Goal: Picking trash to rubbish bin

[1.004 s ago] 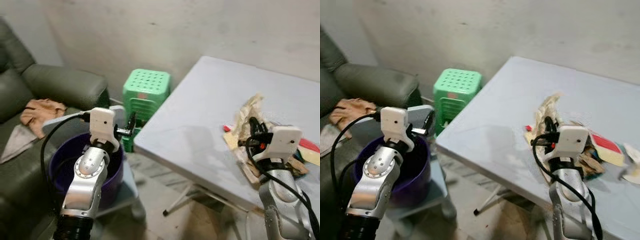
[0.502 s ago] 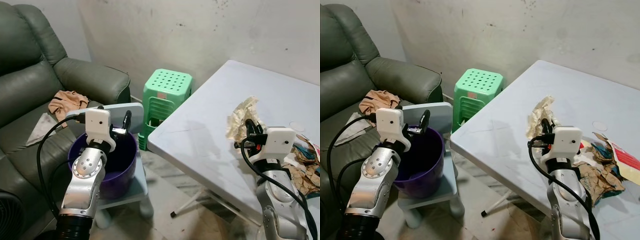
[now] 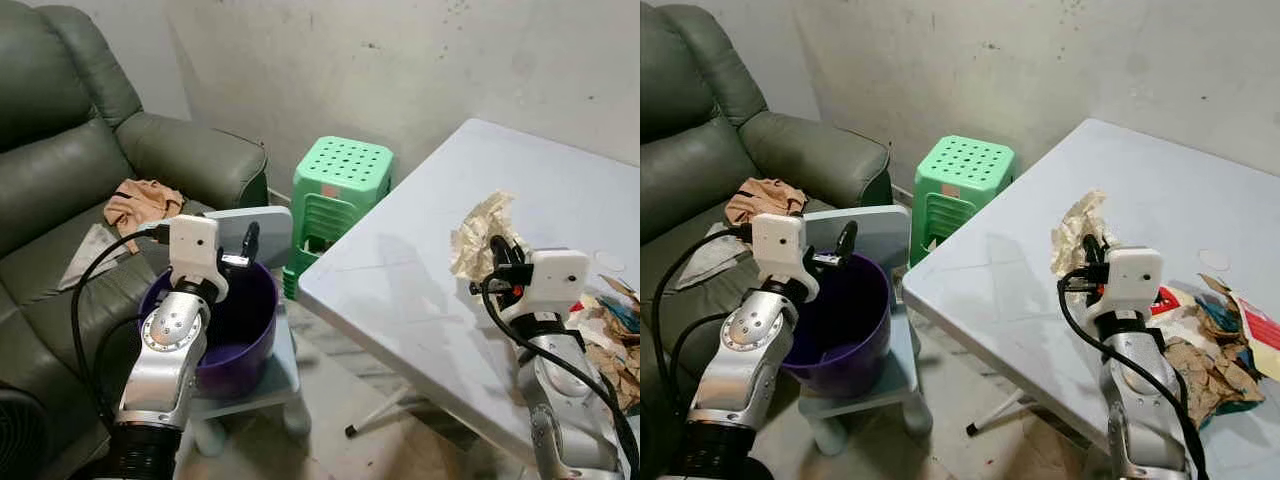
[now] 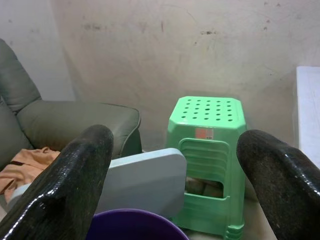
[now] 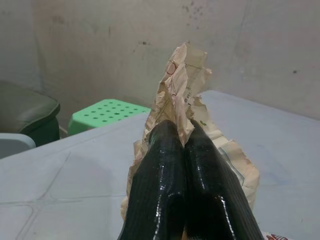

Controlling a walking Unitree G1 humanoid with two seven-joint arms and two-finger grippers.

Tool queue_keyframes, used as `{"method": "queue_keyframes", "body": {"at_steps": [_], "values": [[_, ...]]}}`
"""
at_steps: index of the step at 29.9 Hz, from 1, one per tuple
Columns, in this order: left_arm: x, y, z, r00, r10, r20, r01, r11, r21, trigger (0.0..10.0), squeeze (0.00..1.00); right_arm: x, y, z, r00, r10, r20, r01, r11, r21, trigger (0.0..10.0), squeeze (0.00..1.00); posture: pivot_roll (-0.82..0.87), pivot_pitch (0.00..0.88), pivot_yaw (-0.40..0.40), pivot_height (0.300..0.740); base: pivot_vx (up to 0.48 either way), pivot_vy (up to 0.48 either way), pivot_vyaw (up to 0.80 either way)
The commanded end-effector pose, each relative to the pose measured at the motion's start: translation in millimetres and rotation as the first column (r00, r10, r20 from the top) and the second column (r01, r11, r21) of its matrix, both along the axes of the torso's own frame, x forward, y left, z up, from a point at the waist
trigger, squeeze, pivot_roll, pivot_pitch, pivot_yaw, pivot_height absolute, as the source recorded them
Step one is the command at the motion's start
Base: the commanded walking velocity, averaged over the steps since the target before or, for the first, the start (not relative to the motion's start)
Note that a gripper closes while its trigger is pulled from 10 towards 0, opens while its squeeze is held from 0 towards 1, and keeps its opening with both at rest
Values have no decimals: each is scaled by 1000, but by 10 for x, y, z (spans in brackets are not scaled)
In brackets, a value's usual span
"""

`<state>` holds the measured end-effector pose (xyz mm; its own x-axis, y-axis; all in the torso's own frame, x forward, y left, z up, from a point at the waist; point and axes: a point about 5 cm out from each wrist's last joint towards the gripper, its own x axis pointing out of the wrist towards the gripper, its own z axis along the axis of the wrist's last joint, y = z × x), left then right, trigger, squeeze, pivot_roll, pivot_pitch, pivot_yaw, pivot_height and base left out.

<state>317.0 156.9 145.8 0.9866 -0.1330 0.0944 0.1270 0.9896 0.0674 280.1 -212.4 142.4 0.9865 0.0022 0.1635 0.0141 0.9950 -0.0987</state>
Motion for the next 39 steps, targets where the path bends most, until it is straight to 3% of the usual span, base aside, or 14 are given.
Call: {"method": "queue_keyframes", "body": {"at_steps": [1,13,18,26,36,39], "values": [[15,35,18,1000,10,-3,-10,1000,-2,10000,0,17,-14,16,1000,-2,6,2,1000,-8,10000,0,22,5,-20,740,0,0,800],[29,11,51,1000,-4,22,4,1000,2,10000,0,44,-51,11,1000,-11,-1,11,1000,-11,10000,0,19,6,-20,740,0,0,800],[45,2,47,1000,-18,-5,18,998,-67,10000,0,36,-61,7,1000,-15,-3,15,1000,-10,10000,0,17,6,-18,740,0,143,800],[34,-31,31,1000,-21,-8,20,1000,-11,10000,0,23,-84,-3,1000,-20,-8,20,1000,-9,10000,0,16,10,-16,740,0,229,800],[49,-37,5,999,-11,-38,10,1000,-15,10000,0,39,-84,-13,1000,-3,-13,3,1000,-8,10000,0,21,0,-17,740,0,0,775],[38,-54,8,999,-23,-27,23,1000,-1,10000,0,39,-92,-5,1000,15,-6,-14,996,86,10000,0,22,0,-20,740,0,0,0]]}}
